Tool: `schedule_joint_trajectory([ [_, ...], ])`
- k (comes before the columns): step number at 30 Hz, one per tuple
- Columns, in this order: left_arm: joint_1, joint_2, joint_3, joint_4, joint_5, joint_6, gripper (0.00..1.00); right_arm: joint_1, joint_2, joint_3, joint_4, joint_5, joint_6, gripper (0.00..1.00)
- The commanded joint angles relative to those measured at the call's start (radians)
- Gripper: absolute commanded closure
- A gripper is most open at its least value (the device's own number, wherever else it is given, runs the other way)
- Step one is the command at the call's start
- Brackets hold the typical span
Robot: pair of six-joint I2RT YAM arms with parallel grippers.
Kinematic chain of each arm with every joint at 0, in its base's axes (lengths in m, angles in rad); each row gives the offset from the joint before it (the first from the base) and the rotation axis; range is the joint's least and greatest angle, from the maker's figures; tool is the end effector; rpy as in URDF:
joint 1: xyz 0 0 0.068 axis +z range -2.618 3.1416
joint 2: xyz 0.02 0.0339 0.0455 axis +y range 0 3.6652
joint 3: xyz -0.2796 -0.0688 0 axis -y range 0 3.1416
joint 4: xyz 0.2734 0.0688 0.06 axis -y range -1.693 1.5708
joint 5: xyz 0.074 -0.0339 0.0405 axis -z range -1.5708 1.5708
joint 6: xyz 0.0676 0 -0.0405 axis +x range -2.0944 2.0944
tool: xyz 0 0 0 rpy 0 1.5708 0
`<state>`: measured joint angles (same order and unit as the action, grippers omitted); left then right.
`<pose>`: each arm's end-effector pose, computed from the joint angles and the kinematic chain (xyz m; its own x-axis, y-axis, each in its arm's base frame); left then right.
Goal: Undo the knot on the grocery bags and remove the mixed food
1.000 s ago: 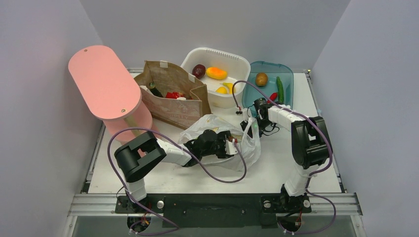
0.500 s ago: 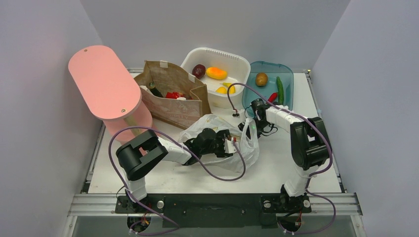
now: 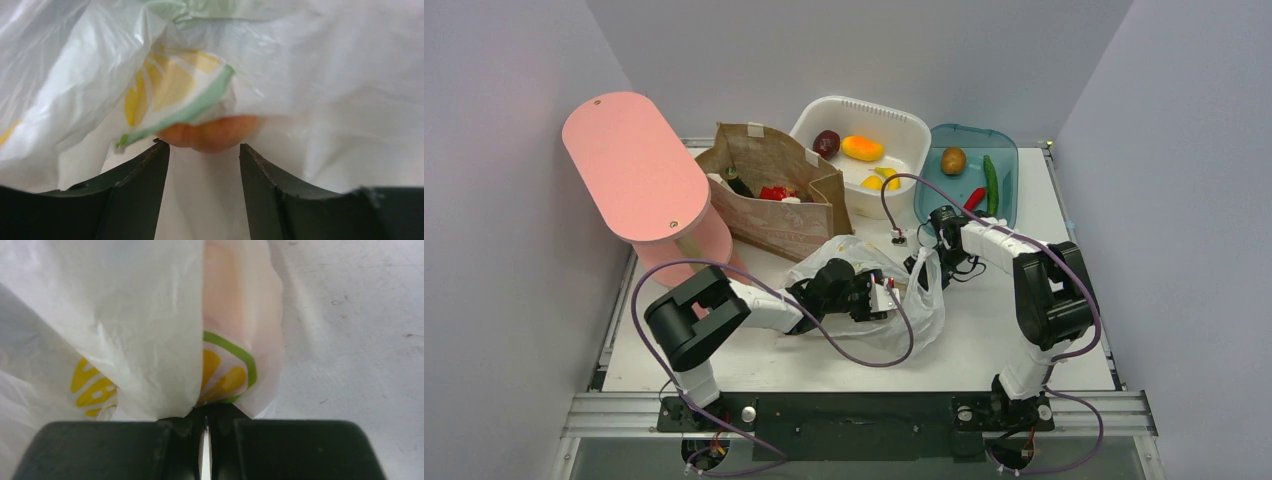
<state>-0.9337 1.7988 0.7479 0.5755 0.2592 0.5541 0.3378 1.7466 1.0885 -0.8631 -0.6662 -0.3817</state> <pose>0.2210 -0.3278 0.1146 0.2486 0.5190 -0.8178 0.9193 0.1396 0.3681 0.2958 0.1482 0.1421 -0.7667 -0.5797 -0.2759 -0.6196 0.5556 0.5544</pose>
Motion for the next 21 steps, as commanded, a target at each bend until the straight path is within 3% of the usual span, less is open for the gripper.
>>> schedule_joint_trajectory([
  [1,-0.003,-0.153,-0.075,-0.016,0.123,-0.042,1.00,-0.049,-0.026,-0.001,0.107,-0.003,0.020,1.00],
  [11,0.007,-0.344,-0.189,-0.103,0.099,-0.036,1.00,-0.080,-0.050,-0.012,0.117,0.022,0.027,1.00],
  [15,0.002,-0.310,-0.156,-0.107,0.075,-0.077,0.64,-0.070,-0.051,-0.018,0.114,-0.023,0.029,1.00],
  [21,-0.002,-0.196,-0.070,-0.034,-0.040,-0.127,0.56,-0.050,-0.047,-0.013,0.111,-0.032,0.031,1.00],
])
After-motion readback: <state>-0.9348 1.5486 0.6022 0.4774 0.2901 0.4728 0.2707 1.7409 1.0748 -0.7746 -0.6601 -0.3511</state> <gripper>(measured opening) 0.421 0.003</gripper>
